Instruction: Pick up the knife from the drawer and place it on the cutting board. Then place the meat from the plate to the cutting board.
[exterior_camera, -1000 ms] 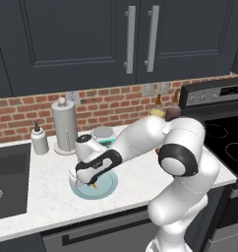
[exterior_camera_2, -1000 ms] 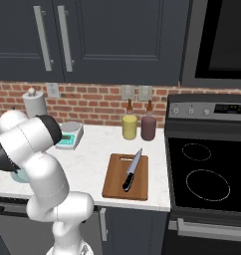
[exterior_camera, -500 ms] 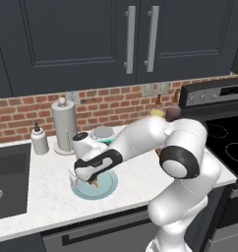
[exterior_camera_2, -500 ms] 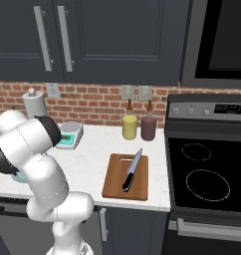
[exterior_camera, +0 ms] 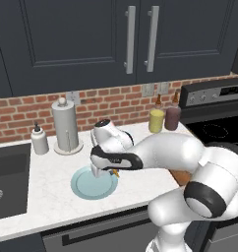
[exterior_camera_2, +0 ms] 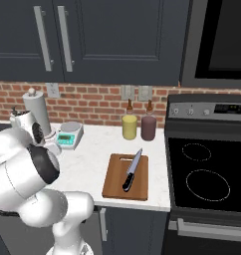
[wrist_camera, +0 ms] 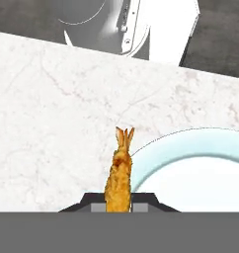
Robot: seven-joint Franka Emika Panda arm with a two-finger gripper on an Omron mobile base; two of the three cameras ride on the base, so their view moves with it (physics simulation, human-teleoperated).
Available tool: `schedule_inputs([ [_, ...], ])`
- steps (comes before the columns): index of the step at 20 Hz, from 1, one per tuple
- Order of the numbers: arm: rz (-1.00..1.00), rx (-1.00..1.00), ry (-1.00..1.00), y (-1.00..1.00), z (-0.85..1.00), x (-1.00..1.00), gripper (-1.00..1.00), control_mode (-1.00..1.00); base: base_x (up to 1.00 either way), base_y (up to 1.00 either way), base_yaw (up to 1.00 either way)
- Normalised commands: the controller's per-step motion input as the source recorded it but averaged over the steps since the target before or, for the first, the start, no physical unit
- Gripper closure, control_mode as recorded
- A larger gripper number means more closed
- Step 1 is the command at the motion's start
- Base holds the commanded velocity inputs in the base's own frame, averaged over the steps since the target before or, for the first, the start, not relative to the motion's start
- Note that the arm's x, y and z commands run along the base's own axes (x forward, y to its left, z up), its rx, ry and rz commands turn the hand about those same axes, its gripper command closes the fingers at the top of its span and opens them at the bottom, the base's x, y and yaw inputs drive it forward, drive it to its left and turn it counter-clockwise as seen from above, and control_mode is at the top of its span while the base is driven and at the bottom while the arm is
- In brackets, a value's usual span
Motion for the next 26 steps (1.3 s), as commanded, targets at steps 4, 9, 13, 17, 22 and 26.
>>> schedule_inputs([
  [4, -0.14, 0.0, -0.04, -1.0, 0.36, -0.2, 1.0, -1.0, 0.0, 0.0, 0.0],
  [9, -0.16, 0.0, -0.11, -1.0, 0.34, -0.17, 1.0, -1.0, 0.0, 0.0, 0.0],
  [13, -0.21, 0.0, -0.02, -1.0, 0.42, 0.0, 1.0, -1.0, 0.0, 0.0, 0.0],
  [17, -0.24, 0.0, 0.0, -1.0, 0.28, 0.0, 1.0, -1.0, 0.0, 0.0, 0.0],
  [22, -0.23, 0.0, 0.1, -1.0, 0.02, 0.12, 1.0, -1.0, 0.0, 0.0, 0.0],
  [26, -0.15, 0.0, 0.09, -0.95, 0.0, 0.26, 1.0, -1.0, 0.0, 0.0, 0.0],
])
